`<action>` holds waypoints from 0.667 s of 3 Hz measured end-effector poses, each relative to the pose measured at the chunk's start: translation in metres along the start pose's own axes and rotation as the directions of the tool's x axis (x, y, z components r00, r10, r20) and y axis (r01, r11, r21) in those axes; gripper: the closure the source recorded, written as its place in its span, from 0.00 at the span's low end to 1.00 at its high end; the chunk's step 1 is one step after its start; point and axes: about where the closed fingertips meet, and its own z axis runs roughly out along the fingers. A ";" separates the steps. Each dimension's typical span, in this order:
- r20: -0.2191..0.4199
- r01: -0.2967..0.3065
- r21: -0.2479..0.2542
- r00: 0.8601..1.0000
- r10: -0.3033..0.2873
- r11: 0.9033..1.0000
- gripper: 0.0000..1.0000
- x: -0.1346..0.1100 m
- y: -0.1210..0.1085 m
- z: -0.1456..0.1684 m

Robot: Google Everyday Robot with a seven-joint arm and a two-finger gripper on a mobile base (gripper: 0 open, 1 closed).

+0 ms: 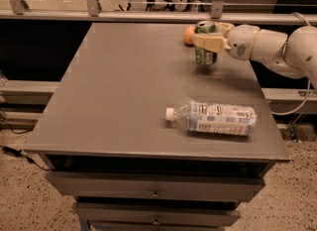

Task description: Place green can upright

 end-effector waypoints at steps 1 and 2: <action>0.020 -0.007 -0.025 1.000 0.007 1.000 0.83 0.008 0.007 -0.001; 0.026 -0.015 -0.033 1.000 0.015 0.999 0.61 0.018 0.012 -0.004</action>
Offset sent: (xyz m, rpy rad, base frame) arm -0.0210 -0.0073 -0.0319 0.0400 0.0072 0.0297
